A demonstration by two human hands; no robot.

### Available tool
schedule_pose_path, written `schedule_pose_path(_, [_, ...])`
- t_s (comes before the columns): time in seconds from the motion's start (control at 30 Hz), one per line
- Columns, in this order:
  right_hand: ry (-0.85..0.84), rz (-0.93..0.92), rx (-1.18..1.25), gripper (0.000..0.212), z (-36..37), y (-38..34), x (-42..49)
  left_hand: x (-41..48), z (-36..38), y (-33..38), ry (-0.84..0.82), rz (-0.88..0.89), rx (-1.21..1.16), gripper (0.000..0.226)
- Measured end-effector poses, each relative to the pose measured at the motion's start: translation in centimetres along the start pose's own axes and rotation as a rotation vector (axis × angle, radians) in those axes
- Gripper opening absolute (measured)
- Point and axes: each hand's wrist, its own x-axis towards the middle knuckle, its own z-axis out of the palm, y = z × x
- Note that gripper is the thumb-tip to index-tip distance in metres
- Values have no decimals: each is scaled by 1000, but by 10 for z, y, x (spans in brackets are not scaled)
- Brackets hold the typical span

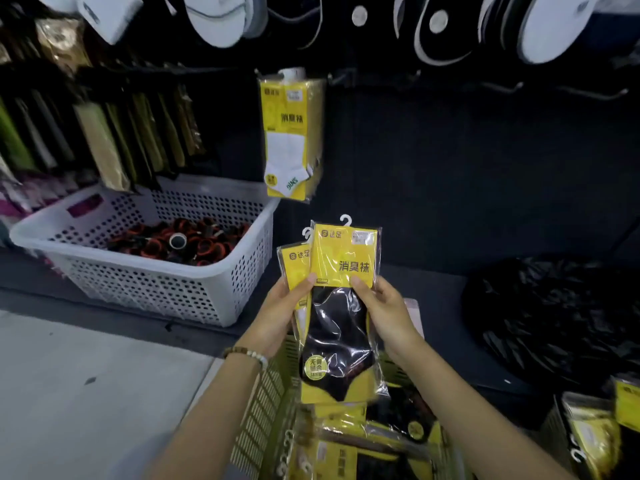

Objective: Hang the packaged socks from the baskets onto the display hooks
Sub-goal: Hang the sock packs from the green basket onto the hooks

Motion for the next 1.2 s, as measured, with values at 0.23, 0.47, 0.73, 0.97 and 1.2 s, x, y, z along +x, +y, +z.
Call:
schedule_pose_path(0.23, [133,-252,-97,12,33,-59,26,15,-19,42,132,212,86,42])
schedule_pose_path(0.47, [99,-194,44,13,68,-91,64,31,-49,87,257,322,191,19])
schedule_pose_path(0.73, [77,-311,-66,13,101,-136,115,55,-118,160,409,470,296,30])
schedule_pose_path(0.97, [137,-460,-167,12,131,-178,176,76,-150,195,516,548,329,27])
schedule_pose_path(1.2, [262,-328,-188,22,143,-169,226,87,-147,202,492,576,319,27])
